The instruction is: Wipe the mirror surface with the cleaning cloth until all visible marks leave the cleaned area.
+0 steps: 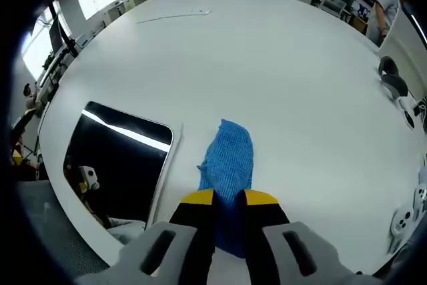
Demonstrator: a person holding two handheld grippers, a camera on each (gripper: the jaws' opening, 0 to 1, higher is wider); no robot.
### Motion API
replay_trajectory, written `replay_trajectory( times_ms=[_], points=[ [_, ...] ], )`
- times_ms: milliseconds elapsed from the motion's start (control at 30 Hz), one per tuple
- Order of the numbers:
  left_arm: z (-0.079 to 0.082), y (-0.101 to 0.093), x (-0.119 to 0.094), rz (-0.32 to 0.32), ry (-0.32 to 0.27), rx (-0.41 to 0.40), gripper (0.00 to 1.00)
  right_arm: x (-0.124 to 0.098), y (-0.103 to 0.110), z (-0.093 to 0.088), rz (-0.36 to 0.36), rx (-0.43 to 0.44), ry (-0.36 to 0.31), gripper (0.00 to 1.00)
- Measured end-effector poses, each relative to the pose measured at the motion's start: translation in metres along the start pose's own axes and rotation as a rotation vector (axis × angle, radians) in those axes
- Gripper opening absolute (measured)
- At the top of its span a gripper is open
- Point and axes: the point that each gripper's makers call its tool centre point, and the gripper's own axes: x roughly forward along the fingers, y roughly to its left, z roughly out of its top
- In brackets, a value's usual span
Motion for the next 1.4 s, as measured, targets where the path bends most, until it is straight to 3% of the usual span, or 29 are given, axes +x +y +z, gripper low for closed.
replay_trajectory(
  times_ms=[167,333,400,500,700,1000,1133,1400],
  points=[
    [0.001,-0.004,0.002,-0.003,-0.005,0.002,0.99,0.0,-0.003,0.0,-0.001,0.086,0.028,0.04],
    [0.002,-0.006,0.003,-0.002,-0.009,0.001,0.99,0.001,-0.004,0.0,0.013,0.111,0.063,0.05],
    [0.001,-0.007,0.003,-0.001,-0.008,0.0,0.99,0.001,-0.003,-0.001,0.012,0.165,0.082,0.05],
    [0.001,-0.008,0.003,-0.001,-0.011,-0.001,0.99,0.001,-0.004,0.0,0.016,0.152,0.082,0.05],
    [-0.001,-0.009,0.0,-0.001,-0.009,0.004,0.99,-0.008,0.001,0.009,0.041,0.253,0.065,0.03],
    [-0.002,-0.009,0.001,-0.002,-0.014,-0.008,0.99,-0.022,0.018,0.041,0.101,0.272,0.042,0.03],
    [-0.002,-0.013,0.004,-0.012,-0.015,-0.005,0.99,-0.016,0.033,0.051,0.128,0.269,0.039,0.03],
    [0.003,-0.015,0.007,-0.024,-0.017,0.002,0.99,0.001,0.053,0.056,0.14,0.269,0.055,0.03]
  ],
)
